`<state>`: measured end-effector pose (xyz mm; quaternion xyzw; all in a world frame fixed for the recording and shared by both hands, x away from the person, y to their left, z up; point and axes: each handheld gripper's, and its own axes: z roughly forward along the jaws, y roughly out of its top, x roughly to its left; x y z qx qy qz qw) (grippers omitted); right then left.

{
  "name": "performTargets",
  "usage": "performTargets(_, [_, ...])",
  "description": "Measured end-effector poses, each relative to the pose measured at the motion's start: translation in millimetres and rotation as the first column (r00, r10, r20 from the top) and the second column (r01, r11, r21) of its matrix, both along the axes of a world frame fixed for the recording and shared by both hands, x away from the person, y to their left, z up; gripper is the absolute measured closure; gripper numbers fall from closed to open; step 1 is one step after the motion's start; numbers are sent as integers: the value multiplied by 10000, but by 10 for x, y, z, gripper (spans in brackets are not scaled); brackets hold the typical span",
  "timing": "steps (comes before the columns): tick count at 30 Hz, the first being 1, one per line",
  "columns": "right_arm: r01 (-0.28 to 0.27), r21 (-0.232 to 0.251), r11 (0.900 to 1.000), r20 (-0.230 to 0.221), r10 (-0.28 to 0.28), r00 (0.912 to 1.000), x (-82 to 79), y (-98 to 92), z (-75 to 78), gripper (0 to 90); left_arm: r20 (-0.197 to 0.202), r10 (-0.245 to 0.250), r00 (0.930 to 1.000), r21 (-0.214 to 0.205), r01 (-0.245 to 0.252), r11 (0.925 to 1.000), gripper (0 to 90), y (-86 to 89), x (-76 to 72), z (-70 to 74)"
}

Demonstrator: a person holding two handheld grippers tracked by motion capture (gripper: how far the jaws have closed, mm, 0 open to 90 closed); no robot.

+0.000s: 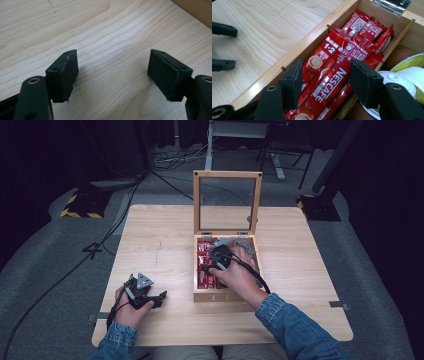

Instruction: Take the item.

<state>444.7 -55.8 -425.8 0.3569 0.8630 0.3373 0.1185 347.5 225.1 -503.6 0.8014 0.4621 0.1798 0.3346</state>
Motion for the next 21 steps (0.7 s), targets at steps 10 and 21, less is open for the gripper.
performTargets(10, [5, 247, 9997, -430, 5, 9991, 13, 40, -71, 471, 6, -48, 10000, -10, 48, 10000, 251, -8, 0, 0])
performTargets(21, [-275, 409, 9988, -629, 300, 9976, -18, 29, -50, 796, -2, -48, 10000, -47, 48, 10000, 250, -21, 1, -2])
